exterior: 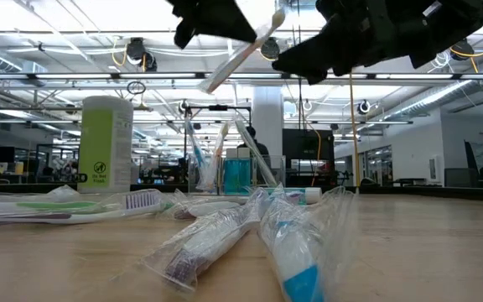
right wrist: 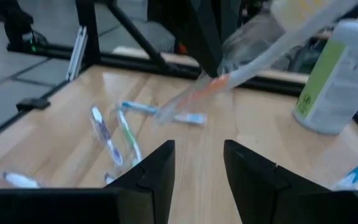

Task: Pick & Place toothbrushing station
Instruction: Put the orange toothbrush into the transparent organizer, then put the blue mouthwash into the transparent organizer

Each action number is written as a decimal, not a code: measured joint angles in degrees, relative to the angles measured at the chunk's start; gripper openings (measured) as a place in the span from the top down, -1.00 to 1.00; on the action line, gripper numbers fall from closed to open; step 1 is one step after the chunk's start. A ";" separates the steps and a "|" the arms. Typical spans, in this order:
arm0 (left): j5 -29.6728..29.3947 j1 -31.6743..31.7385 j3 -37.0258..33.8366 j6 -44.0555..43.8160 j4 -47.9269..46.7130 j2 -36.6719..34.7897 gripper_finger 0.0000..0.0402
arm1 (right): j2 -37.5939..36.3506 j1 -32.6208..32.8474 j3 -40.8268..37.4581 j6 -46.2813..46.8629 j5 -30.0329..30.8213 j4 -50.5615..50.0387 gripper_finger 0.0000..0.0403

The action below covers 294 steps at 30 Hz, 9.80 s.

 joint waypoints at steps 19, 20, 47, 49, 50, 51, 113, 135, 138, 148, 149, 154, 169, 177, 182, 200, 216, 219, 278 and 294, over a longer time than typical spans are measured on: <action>-0.28 0.04 0.01 2.20 1.08 -0.02 1.00 | 0.01 -0.07 0.00 3.08 3.00 10.20 0.35; -0.28 0.04 0.00 2.22 1.18 -0.02 0.99 | 0.01 -0.07 0.00 3.20 3.10 10.51 0.35; 0.21 0.04 0.00 3.16 1.95 -0.02 0.98 | 0.01 -0.09 0.00 2.94 2.96 14.05 0.96; 0.21 0.04 0.00 3.14 1.94 -0.02 0.96 | 0.01 -0.09 0.00 2.95 2.98 14.05 0.96; 0.22 0.04 0.00 3.14 1.93 -0.02 0.95 | 0.01 -0.09 0.00 2.95 2.98 14.06 0.97; 0.21 0.04 0.00 3.14 1.94 -0.02 0.95 | 0.01 -0.09 0.00 2.89 2.98 14.05 0.97; -8.83 2.73 -0.05 1.90 -3.80 -0.02 0.16 | -3.31 -28.05 3.69 5.76 -0.33 -5.69 0.97; -8.83 3.06 -0.05 2.05 -3.25 0.00 0.16 | -1.94 -29.68 3.72 6.31 -1.74 -10.77 0.97; -8.83 3.06 -0.05 2.05 -3.28 0.00 0.16 | -1.11 -29.53 3.72 6.45 -1.74 -10.43 0.97; -8.81 3.06 -0.05 2.05 -2.95 0.03 0.16 | 3.52 -29.66 3.73 6.70 -1.68 -7.33 0.95; -8.81 3.06 -0.05 2.05 -2.95 0.03 0.16 | 3.83 -29.66 3.78 6.93 -1.68 -7.16 0.95; -8.76 3.06 -0.05 2.73 -2.79 0.03 0.16 | 6.50 -29.66 3.69 7.59 -1.74 -6.75 0.94; -8.22 3.06 -0.05 2.68 -2.99 0.03 0.16 | 8.53 -29.68 3.69 8.88 -1.73 -3.79 0.77; -8.22 3.06 -0.05 2.64 -2.97 0.03 0.16 | 8.53 -29.68 3.69 8.28 -1.59 -2.28 0.49; -8.22 3.06 -0.05 2.63 -2.98 0.03 0.16 | 8.46 -29.80 3.69 7.50 -1.25 -2.29 0.28; -7.52 3.06 -0.05 2.64 -3.04 0.03 0.16 | 3.00 -30.65 3.65 7.50 -1.31 -8.97 -0.01; -7.54 3.06 -0.05 2.64 -4.14 0.03 0.16 | 3.00 -23.62 3.65 7.50 -1.52 -14.88 -0.01; -7.54 3.06 -0.05 2.64 -4.30 0.03 0.16 | 3.00 -21.36 3.65 7.50 -1.54 -17.80 -0.01; -7.19 3.05 -0.05 2.31 -3.81 0.03 0.16 | 10.75 1.70 -8.76 21.03 18.31 -10.21 0.18; -7.21 3.06 -0.05 1.79 -3.83 0.03 0.16 | 13.05 1.62 -8.67 22.68 17.98 -7.01 0.18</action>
